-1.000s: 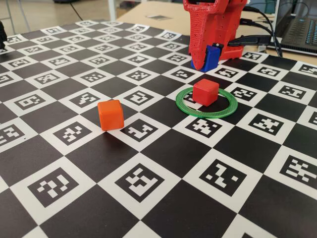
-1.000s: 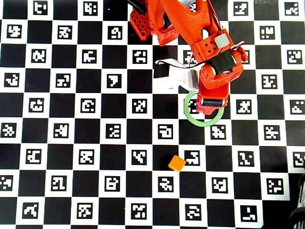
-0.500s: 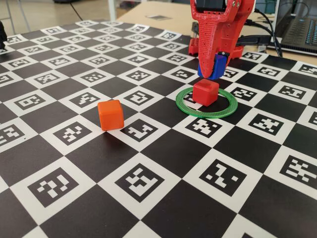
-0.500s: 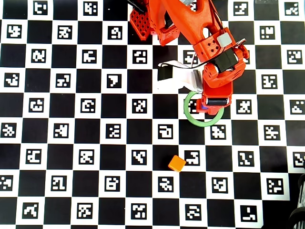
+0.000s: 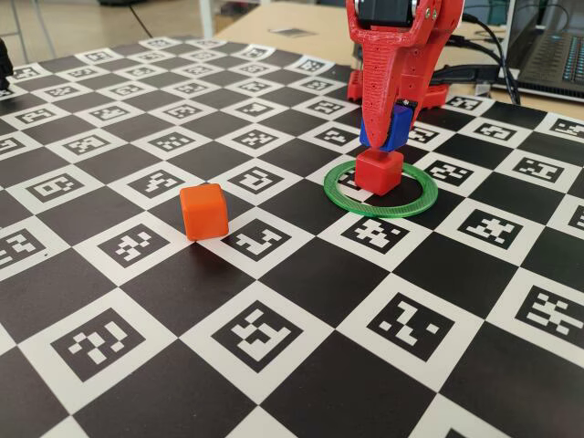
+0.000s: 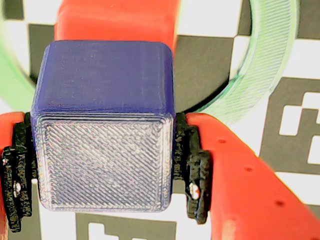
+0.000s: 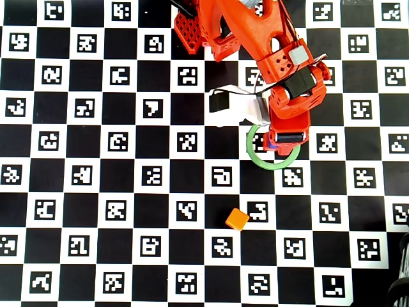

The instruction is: Grab the red cube then put it in the green circle then put the blue cube on top and finally the orange cube on top

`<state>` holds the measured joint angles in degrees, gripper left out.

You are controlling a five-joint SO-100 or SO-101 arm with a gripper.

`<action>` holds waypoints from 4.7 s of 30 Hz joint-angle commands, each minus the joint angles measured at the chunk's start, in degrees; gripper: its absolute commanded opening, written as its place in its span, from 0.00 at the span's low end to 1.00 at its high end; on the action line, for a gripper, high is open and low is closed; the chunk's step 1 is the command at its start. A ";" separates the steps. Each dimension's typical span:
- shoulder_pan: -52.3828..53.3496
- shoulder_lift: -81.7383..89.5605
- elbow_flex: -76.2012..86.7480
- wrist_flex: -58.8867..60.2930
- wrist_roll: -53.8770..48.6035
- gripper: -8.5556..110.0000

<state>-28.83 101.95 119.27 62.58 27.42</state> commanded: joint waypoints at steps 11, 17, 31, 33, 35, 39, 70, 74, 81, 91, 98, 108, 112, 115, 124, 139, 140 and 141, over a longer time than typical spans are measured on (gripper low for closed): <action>0.88 1.32 0.26 -2.11 0.09 0.14; 1.32 0.70 0.97 -2.99 0.00 0.14; 1.05 -0.35 1.49 -3.96 0.09 0.15; 1.05 -0.35 1.58 -3.69 0.44 0.16; 1.14 -0.26 1.58 -3.52 0.97 0.18; 1.23 0.00 1.58 -2.55 2.11 0.24; -0.09 3.69 -24.08 27.25 1.49 0.44; 2.55 2.81 -32.78 30.32 -1.93 0.42; 8.61 -6.59 -47.29 35.51 -9.40 0.39; 17.49 -19.78 -57.74 33.66 -15.56 0.38; 18.63 -28.56 -63.02 31.90 -14.85 0.39; 20.65 -37.79 -65.30 22.68 -15.64 0.40; 21.45 -41.31 -66.62 20.65 -15.56 0.40; 22.06 -43.33 -66.80 19.16 -16.08 0.40; 23.20 -48.08 -64.69 15.12 -15.64 0.40; 23.47 -49.75 -62.14 12.74 -15.21 0.40; 23.47 -49.75 -62.05 12.74 -15.21 0.40; 23.47 -49.75 -61.88 12.66 -15.21 0.40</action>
<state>-5.98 50.10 58.01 75.76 12.04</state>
